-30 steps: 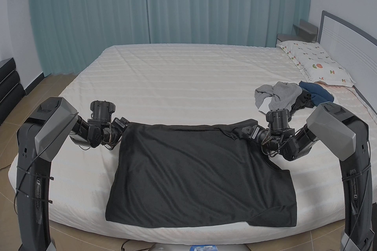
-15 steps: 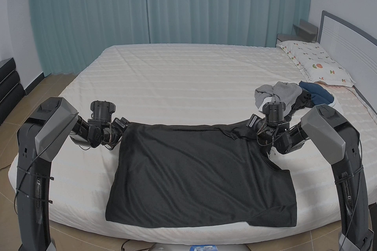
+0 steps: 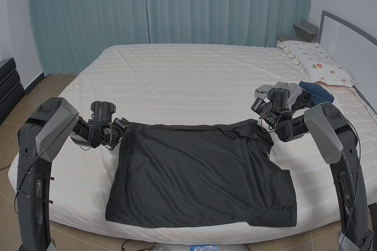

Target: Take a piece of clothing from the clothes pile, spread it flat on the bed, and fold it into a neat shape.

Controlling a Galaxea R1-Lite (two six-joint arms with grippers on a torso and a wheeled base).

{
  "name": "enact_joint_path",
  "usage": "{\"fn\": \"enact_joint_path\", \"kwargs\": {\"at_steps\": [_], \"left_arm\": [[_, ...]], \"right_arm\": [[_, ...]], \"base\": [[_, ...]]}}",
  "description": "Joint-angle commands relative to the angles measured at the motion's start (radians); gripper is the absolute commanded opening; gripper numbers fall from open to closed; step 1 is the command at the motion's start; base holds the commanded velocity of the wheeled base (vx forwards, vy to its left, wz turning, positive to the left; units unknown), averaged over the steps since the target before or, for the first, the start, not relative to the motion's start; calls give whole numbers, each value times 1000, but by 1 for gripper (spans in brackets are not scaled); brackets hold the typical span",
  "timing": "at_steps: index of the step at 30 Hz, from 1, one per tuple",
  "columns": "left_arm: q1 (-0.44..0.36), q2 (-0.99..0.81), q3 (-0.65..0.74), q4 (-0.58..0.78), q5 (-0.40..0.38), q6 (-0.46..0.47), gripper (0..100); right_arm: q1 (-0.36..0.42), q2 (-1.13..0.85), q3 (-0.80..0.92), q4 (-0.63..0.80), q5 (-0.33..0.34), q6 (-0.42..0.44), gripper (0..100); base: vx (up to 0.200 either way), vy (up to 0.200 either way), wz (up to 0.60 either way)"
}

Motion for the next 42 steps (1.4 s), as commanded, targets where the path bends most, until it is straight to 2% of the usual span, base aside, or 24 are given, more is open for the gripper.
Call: {"fn": "enact_joint_path", "kwargs": {"at_steps": [1,4,7,30,31,35,42], "left_arm": [[0,4,0,0,1,0,100],[0,4,0,0,1,0,100],[-3,9,-1,0,2,2,100],[-3,11,-3,0,2,4,100],[-3,11,-4,0,2,4,100],[-3,11,-4,0,2,7,100],[-3,17,-4,0,5,17,100]], "right_arm": [[-22,-154,272,32,133,5,100],[-22,-222,358,47,225,-1,100],[-19,-251,384,101,274,-1,100],[-5,-56,266,102,236,-1,100],[-2,-48,257,98,235,0,0],[4,-13,176,98,181,0,0],[1,2,59,91,130,8,0]], "base": [[0,0,0],[0,0,0],[0,0,0],[0,0,0],[0,0,0],[0,0,0],[0,0,0]]}}
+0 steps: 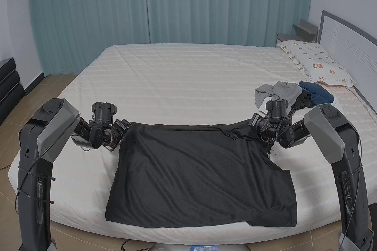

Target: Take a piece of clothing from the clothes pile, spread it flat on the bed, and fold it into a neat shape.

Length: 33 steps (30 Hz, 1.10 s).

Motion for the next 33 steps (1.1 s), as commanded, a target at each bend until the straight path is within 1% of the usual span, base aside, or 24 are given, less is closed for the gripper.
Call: {"fn": "enact_joint_path", "kwargs": {"at_steps": [1,3,5,6,9,11,14,16,18,19,21,23,25,27,33], "left_arm": [[0,5,0,0,1,2,100],[0,5,0,0,1,2,100],[0,5,0,0,1,2,100],[0,5,0,0,1,2,100],[0,5,0,0,1,2,100],[0,5,0,0,1,2,100],[0,5,0,0,1,2,100],[0,5,0,0,1,2,100],[0,5,0,0,1,2,100],[0,5,0,0,1,2,100],[0,5,0,0,1,2,100],[0,5,0,0,1,2,100],[0,5,0,0,1,2,100],[0,5,0,0,1,2,100],[0,5,0,0,1,2,100]], "right_arm": [[-2,23,-89,-3,-32,4,0],[-5,27,-138,-3,-53,6,0],[-5,29,-149,-3,-58,7,0],[-13,58,-227,0,-79,7,0],[-16,87,-294,16,-105,7,0],[-14,81,-282,25,-113,7,0],[-14,53,-228,66,-107,6,0],[-13,52,-225,68,-107,6,0],[-16,9,-146,80,-90,1,0],[-16,-8,-121,83,-78,1,100],[-16,-37,-64,86,-41,0,100],[-16,-55,-31,86,-22,-2,100],[-16,-92,31,92,37,0,100],[-14,-109,63,94,62,-2,100],[-5,-109,88,137,68,-13,100]], "base": [[0,0,0],[0,0,0],[0,0,0],[0,0,0],[0,0,0],[0,0,0],[0,0,0],[0,0,0],[0,0,0],[0,0,0],[0,0,0],[0,0,0],[0,0,0],[0,0,0],[0,0,0]]}}
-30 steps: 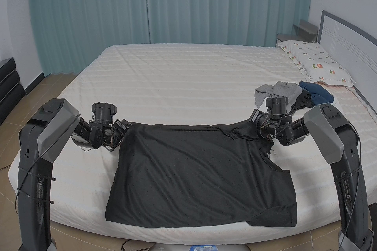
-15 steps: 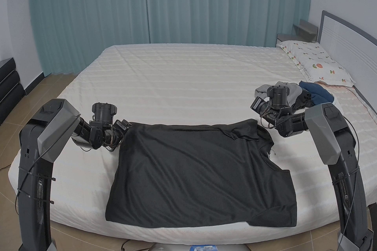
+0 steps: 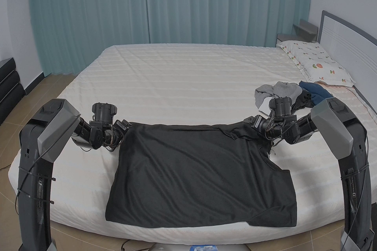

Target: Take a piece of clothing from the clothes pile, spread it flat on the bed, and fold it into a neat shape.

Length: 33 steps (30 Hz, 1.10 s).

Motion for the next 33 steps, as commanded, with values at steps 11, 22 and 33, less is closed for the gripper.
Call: {"fn": "enact_joint_path", "kwargs": {"at_steps": [11,22,33], "left_arm": [[0,1,0,0,0,1,100],[0,1,-1,0,0,0,100],[0,2,-3,0,0,0,100]], "right_arm": [[35,22,12,19,-14,-9,100],[37,64,-42,20,-63,-14,0],[37,70,-86,8,-65,-5,0]], "base": [[0,0,0],[0,0,0],[0,0,0]]}}
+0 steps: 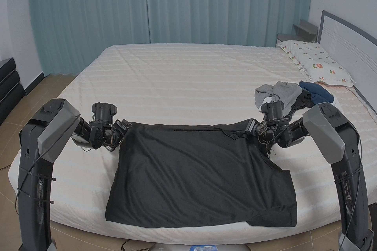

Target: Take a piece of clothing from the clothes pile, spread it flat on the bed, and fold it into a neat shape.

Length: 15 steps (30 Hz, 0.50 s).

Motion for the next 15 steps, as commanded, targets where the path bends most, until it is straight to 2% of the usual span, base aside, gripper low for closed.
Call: {"fn": "enact_joint_path", "kwargs": {"at_steps": [1,9,15], "left_arm": [[0,2,0,0,1,0,100],[0,2,0,0,1,0,100],[0,2,0,0,1,0,100]], "right_arm": [[0,8,-31,-8,0,7,0],[0,26,-156,-8,-12,70,0],[0,96,-295,-13,-70,82,0]], "base": [[0,0,0],[0,0,0],[0,0,0]]}}
